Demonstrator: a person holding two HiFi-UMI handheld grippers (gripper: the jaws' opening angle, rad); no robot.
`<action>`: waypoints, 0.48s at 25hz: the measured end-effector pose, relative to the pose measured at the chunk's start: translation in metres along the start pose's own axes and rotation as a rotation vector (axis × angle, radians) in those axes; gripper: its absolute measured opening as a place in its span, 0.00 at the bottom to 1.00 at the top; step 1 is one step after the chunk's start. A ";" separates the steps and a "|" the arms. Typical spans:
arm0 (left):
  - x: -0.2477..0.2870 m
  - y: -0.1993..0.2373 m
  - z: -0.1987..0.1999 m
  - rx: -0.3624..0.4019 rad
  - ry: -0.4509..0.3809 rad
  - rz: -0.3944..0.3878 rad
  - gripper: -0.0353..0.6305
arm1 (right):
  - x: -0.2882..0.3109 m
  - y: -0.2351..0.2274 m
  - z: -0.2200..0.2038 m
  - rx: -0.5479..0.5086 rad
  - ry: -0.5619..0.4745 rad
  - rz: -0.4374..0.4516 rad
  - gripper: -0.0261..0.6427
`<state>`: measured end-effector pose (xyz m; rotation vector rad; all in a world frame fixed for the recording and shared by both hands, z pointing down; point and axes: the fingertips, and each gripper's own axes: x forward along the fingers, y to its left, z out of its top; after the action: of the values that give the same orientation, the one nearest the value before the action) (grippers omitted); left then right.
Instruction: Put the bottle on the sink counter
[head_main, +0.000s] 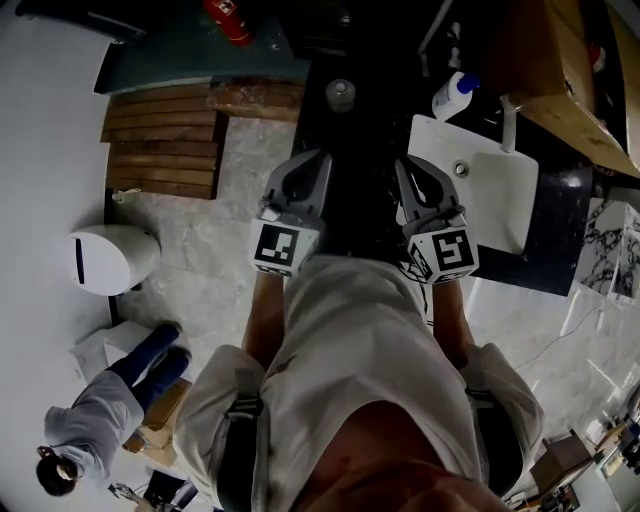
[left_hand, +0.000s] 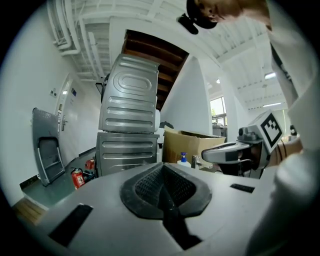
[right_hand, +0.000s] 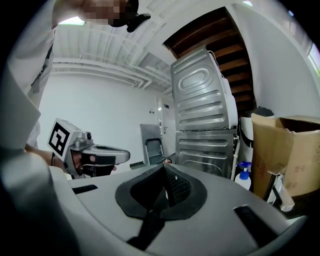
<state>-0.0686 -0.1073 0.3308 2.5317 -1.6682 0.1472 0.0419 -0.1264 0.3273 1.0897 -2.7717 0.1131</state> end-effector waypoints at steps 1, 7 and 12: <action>-0.001 -0.001 -0.001 -0.001 0.004 -0.002 0.06 | 0.000 0.001 0.000 0.000 -0.001 0.001 0.03; 0.001 0.000 0.003 0.007 0.002 -0.015 0.06 | 0.000 0.003 0.002 -0.006 -0.005 0.000 0.03; 0.002 0.005 0.005 0.011 0.004 -0.020 0.06 | 0.002 0.005 0.004 -0.009 -0.005 -0.004 0.03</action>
<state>-0.0722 -0.1119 0.3266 2.5537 -1.6447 0.1595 0.0361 -0.1249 0.3233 1.0950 -2.7720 0.0971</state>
